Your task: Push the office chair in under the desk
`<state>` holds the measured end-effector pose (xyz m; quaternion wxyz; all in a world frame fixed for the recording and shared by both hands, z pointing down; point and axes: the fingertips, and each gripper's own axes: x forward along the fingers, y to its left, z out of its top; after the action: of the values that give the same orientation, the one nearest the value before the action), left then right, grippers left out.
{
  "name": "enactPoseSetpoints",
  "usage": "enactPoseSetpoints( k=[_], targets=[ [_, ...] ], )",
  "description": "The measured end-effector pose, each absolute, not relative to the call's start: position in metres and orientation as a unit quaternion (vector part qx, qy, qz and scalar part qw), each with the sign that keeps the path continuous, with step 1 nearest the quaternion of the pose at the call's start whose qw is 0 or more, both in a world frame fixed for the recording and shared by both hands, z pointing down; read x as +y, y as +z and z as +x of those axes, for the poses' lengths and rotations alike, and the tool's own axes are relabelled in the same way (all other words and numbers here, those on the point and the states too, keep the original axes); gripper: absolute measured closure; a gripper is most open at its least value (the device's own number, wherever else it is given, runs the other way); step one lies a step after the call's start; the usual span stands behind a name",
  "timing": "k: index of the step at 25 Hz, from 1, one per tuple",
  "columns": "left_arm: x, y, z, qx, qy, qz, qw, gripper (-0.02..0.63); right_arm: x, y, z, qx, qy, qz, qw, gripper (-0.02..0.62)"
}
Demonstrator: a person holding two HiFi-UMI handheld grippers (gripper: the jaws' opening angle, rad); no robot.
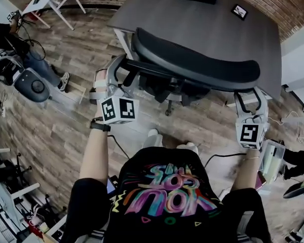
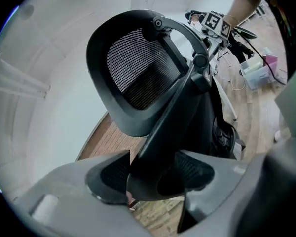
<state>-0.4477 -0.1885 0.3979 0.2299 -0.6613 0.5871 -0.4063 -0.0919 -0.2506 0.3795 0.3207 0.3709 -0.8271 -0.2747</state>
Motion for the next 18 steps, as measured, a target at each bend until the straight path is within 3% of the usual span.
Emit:
enactPoseSetpoints(
  k=[18],
  targets=[
    [-0.291,0.403,-0.495,0.562,-0.41,-0.677,0.239,0.333,-0.316,0.386,-0.131,-0.81,-0.255,0.409,0.334,0.344]
  ],
)
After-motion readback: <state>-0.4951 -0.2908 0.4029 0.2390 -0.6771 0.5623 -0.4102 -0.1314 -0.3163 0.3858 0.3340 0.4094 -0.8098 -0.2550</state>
